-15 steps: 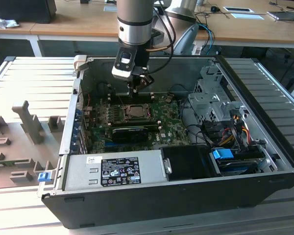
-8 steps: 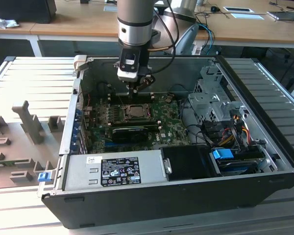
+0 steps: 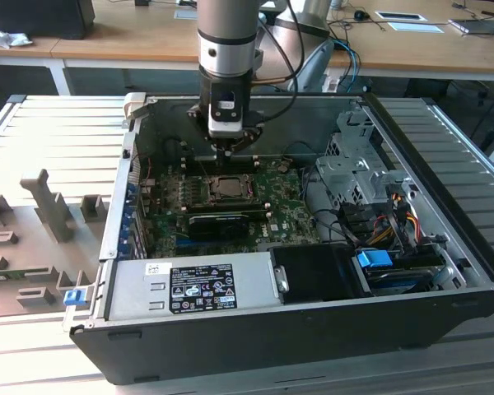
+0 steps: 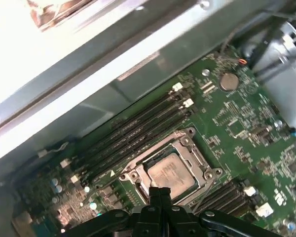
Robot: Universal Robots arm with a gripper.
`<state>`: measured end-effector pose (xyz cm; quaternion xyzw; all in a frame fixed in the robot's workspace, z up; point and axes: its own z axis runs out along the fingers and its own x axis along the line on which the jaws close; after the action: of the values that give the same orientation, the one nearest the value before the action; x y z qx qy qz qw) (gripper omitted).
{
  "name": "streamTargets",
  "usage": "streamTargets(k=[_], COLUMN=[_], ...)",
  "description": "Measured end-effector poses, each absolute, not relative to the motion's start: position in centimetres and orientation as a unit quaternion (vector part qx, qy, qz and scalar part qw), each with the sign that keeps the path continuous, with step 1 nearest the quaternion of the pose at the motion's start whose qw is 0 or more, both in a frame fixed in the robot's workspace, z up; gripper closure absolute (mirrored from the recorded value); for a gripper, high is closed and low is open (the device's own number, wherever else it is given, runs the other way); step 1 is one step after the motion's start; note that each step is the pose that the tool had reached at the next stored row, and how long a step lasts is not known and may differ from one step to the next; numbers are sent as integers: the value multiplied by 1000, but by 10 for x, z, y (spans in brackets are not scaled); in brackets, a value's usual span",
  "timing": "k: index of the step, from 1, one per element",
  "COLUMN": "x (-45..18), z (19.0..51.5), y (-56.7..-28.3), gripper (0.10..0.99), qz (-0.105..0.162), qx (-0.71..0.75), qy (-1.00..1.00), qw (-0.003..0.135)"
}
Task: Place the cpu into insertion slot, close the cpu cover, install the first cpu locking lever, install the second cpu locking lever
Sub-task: 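Install the first cpu locking lever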
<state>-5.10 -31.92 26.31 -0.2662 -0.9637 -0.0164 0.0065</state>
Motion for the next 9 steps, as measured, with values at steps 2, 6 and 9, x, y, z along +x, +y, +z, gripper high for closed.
streamTargets(k=[2, 6, 9], x=[-51, -51, -51], z=[263, 263, 263], y=[-319, -319, -319], gripper=[980, 980, 980], qz=[-16, -16, -16], qx=[-220, -166, -144], qy=[-975, -986, -989], qw=[7, 8, 8])
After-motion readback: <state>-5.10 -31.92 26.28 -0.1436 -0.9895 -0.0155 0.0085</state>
